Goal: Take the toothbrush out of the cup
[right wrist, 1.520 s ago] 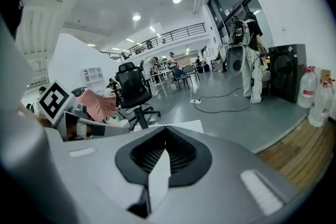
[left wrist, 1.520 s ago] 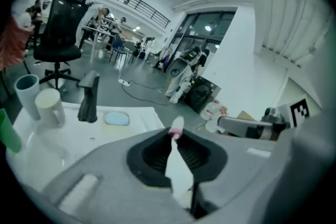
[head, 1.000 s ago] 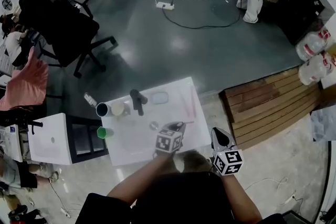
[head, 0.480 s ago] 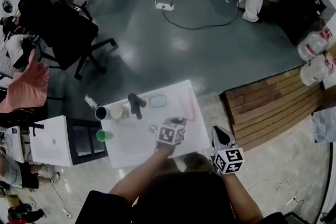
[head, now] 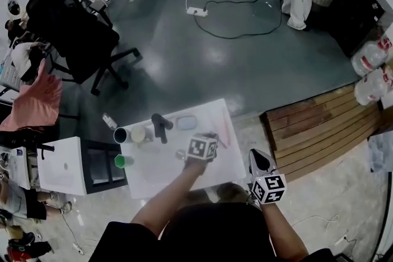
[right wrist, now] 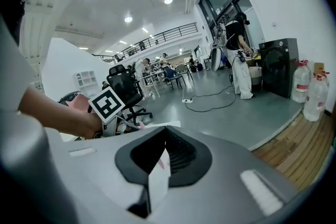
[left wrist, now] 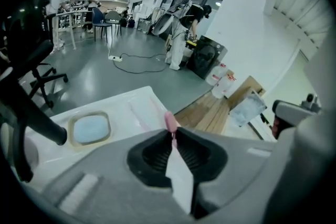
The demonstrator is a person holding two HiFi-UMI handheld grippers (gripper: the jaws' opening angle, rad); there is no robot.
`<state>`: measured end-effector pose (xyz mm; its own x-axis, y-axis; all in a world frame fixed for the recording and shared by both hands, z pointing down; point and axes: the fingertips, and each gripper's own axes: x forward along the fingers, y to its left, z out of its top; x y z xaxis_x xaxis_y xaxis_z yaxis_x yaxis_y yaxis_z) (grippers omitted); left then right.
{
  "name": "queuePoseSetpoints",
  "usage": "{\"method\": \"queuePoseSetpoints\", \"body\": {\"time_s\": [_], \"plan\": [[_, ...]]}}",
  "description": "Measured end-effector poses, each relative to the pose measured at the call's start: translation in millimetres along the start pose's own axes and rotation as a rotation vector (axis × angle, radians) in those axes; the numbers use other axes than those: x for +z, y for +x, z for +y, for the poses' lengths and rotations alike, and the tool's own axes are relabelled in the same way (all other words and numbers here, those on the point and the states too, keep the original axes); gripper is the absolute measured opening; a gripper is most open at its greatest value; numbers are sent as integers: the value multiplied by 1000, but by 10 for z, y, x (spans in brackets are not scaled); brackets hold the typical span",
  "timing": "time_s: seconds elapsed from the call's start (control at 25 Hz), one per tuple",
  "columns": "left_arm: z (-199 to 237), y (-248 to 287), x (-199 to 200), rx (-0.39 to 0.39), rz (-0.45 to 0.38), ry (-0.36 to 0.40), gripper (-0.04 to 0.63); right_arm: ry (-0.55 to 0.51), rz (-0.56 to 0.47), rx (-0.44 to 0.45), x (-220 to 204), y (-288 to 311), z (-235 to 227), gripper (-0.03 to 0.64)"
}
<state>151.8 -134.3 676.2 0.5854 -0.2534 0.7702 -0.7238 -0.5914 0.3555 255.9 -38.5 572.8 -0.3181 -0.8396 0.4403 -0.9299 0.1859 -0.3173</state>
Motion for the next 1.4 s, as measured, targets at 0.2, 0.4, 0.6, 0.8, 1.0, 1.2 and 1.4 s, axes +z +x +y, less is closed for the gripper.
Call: {"method": "queuePoseSetpoints", "body": {"time_s": [0.2,0.4,0.6,0.8,1.0,1.2,1.4], "plan": [[191,235,118,26,13,-19,35,9,3,-4,-7,20,-116,2],[403,524,180,59,33,12,44,19,24,-16,-84,28,-240,2],[532,837,175,72,62,41,45,30,43,-37,-129,21,-401,3],[666,1039,131,84,72,-54,28,36,54,-56,-145,54,-522,2],[737,1098,139,62,39,-175,26,43,62,-64,-163,69,-531,2],[763,1058,214,60,3,-188,31,36,74,-50,-197,100,-452,2],[762,818,366,52,-80,-191,67,19,70,-20,-146,135,-302,3]]}}
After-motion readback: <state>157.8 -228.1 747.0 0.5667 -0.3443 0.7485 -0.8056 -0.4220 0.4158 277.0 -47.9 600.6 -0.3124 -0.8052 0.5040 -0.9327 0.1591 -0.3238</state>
